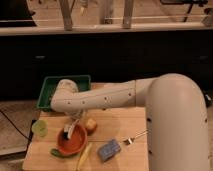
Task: Wipe red bowl with brush
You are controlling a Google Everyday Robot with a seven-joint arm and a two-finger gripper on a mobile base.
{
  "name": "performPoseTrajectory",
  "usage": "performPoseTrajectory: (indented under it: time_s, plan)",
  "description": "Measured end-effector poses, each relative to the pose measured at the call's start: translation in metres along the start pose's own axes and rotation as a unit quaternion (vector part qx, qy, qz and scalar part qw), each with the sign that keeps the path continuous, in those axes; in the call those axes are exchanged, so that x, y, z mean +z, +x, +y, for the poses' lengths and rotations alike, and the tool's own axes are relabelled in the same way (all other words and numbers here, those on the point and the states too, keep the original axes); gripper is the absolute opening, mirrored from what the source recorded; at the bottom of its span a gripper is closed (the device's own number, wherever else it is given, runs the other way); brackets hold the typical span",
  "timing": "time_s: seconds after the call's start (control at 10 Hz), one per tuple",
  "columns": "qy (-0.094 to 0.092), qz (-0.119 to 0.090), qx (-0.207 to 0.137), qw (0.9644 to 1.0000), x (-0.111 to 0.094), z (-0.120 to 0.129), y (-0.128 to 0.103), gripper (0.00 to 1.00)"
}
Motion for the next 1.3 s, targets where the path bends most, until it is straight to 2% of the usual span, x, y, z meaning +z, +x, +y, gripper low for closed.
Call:
performPoseTrajectory:
  time_s: [0.1,0.3,0.5,0.8,1.0,1.3]
  plan:
    - [0.002,-0.001,-0.014,0.9999,0.0,-0.006,-0.012,0.0]
    - [0.004,-0.002,-0.026,0.9997,0.0,0.009,-0.041,0.0]
    - [0.0,0.001,-0.015,0.9999,0.001,0.031,-0.039,0.0]
    - [-0.01,0.005,0.027,0.9996,0.006,0.069,-0.021,0.0]
    - [-0.012,0.01,0.048,0.9987,0.009,0.07,-0.005,0.0]
    - [-0.014,0.01,0.063,0.9979,0.016,0.054,0.026,0.0]
